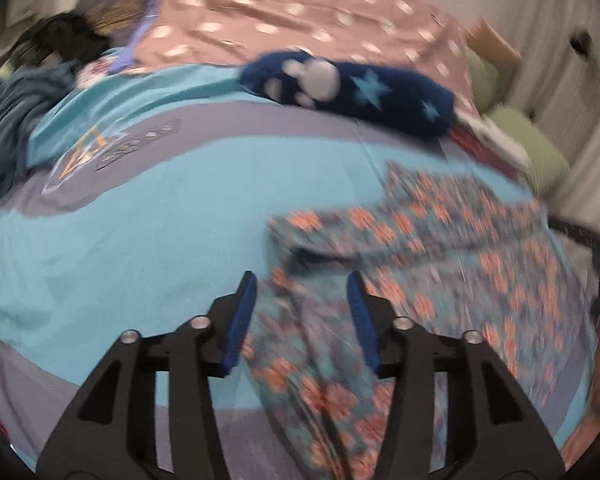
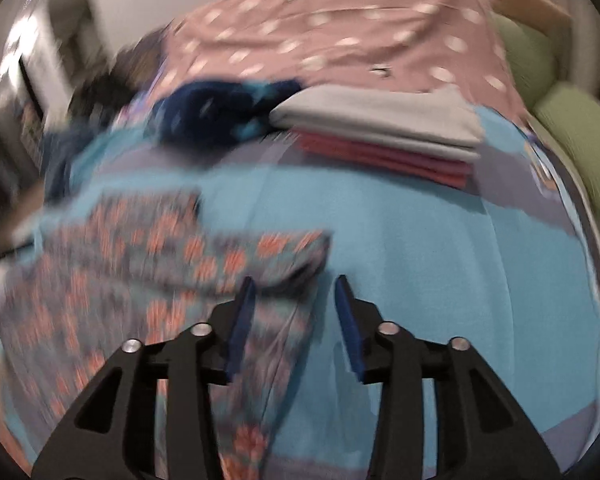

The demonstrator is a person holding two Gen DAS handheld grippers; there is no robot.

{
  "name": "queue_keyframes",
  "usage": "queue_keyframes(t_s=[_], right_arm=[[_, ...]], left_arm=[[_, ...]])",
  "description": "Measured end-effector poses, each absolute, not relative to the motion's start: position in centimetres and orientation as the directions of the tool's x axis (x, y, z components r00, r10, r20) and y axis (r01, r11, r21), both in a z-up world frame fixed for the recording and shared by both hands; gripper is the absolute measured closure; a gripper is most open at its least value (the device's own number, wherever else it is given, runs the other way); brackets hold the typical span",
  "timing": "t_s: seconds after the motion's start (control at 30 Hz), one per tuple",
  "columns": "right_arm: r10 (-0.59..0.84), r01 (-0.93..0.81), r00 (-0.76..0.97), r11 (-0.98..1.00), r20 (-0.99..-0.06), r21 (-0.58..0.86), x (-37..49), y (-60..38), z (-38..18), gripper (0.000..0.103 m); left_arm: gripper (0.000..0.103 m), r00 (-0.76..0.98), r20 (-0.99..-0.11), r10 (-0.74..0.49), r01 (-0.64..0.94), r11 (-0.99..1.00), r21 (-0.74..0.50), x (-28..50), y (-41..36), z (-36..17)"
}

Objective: Fold small clothes

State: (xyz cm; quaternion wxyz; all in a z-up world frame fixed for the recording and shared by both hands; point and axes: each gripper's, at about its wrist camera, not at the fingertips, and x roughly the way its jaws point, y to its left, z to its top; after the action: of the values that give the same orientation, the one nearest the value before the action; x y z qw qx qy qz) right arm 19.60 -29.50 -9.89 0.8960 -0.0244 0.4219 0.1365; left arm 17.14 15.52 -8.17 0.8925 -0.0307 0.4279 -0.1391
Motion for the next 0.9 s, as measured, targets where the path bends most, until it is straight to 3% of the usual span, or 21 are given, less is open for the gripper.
queue_keyframes(t_s=[0.1, 0.27, 0.4, 0.5, 0.7, 0.77, 0.8, 0.83, 0.87, 0.9], right_arm=[[0.164, -0.336, 0.565, 0.941, -0.809, -0.043, 20.1, -27.6, -11.8, 0.058], [0.117, -0.260, 0.646, 0.963, -0.754, -0.073, 25.1, -27.9, -11.7, 0.053], [0.153, -0.116, 0.681, 0.988, -0.716, 0.101, 28.1, -30.8, -10.8, 0.053], [0.212, -0.109, 0.677, 0.976, -0.705, 0.189, 28.1, -32.1, -11.1, 0.053], [0.389, -0.107, 0.613, 0.903, -0.688, 0.415, 28.2, -34.2, -12.9, 0.053], [0.439, -0.116, 0.591, 0.877, -0.677, 0.467, 28.5, -34.4, -13.2, 0.053], [0.464, -0.131, 0.577, 0.865, -0.672, 0.485, 28.6, -34.1, -13.2, 0.066], [0.485, -0.144, 0.571, 0.854, -0.663, 0.500, 28.6, -33.9, -13.1, 0.086], [0.505, -0.153, 0.577, 0.839, -0.642, 0.523, 28.4, -33.9, -12.7, 0.098], [0.525, -0.172, 0.607, 0.820, -0.596, 0.546, 27.8, -34.0, -11.8, 0.098]], left_arm=[[0.050, 0.561, -0.803, -0.199, 0.287, 0.957, -0.037, 17.9, 13.2, -9.5], [0.046, 0.608, -0.786, -0.114, 0.280, 0.957, 0.077, 22.8, 12.2, -9.5], [0.046, 0.689, -0.711, -0.140, 0.139, 0.988, -0.061, 25.7, 15.7, -7.1], [0.042, 0.723, -0.664, -0.190, 0.111, 0.981, -0.159, 25.6, 17.9, -6.1], [0.041, 0.586, -0.739, -0.333, 0.192, 0.943, -0.272, 26.3, 17.1, -9.5], [0.058, 0.543, -0.743, -0.391, 0.197, 0.920, -0.340, 27.0, 16.7, -11.0], [0.091, 0.531, -0.738, -0.417, 0.205, 0.908, -0.365, 27.4, 16.5, -11.3], [0.099, 0.521, -0.734, -0.436, 0.214, 0.899, -0.382, 27.6, 16.2, -11.5], [0.100, 0.530, -0.726, -0.439, 0.218, 0.897, -0.383, 27.5, 15.9, -11.2], [0.100, 0.565, -0.710, -0.420, 0.219, 0.906, -0.362, 27.1, 15.7, -10.5]])
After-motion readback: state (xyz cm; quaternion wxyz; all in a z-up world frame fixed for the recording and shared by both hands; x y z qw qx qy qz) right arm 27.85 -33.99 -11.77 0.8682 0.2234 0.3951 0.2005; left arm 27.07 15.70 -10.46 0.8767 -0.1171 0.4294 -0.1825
